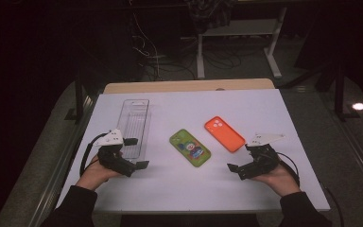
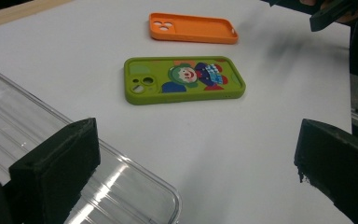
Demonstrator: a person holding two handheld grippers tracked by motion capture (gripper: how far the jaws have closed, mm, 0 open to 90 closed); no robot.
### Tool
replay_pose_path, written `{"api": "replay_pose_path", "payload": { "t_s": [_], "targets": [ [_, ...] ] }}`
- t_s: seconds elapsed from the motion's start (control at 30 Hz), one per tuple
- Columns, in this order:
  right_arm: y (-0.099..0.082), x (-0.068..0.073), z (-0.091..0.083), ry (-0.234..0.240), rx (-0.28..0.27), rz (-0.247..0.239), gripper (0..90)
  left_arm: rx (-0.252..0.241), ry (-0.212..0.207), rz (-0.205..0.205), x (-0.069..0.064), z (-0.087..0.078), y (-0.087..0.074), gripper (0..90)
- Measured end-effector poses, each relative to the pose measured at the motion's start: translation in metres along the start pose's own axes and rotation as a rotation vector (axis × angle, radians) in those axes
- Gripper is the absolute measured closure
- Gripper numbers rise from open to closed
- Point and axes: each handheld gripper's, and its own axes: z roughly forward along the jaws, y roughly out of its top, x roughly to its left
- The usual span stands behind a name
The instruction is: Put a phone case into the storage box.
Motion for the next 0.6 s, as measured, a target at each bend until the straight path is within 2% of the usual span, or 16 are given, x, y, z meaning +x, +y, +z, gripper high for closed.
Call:
{"api": "replay_pose_path", "payload": {
  "t_s": [0.13,0.33,0.53,0.6],
  "targets": [
    [0.002,0.000,0.001,-0.001,0.007,0.006,0.0,0.008,-0.004,0.013,0.000,0.002,0.001,0.0],
    [0.009,-0.002,0.003,0.003,0.023,-0.025,0.0,0.009,0.000,0.005,-0.002,0.003,0.001,0.0],
    [0.020,-0.004,0.004,-0.001,0.031,-0.030,0.0,0.006,-0.003,0.016,-0.003,0.001,0.003,0.0],
    [0.028,-0.006,0.006,-0.007,0.048,-0.047,0.0,0.003,-0.004,0.014,-0.003,0.001,0.003,0.0]
  ]
}}
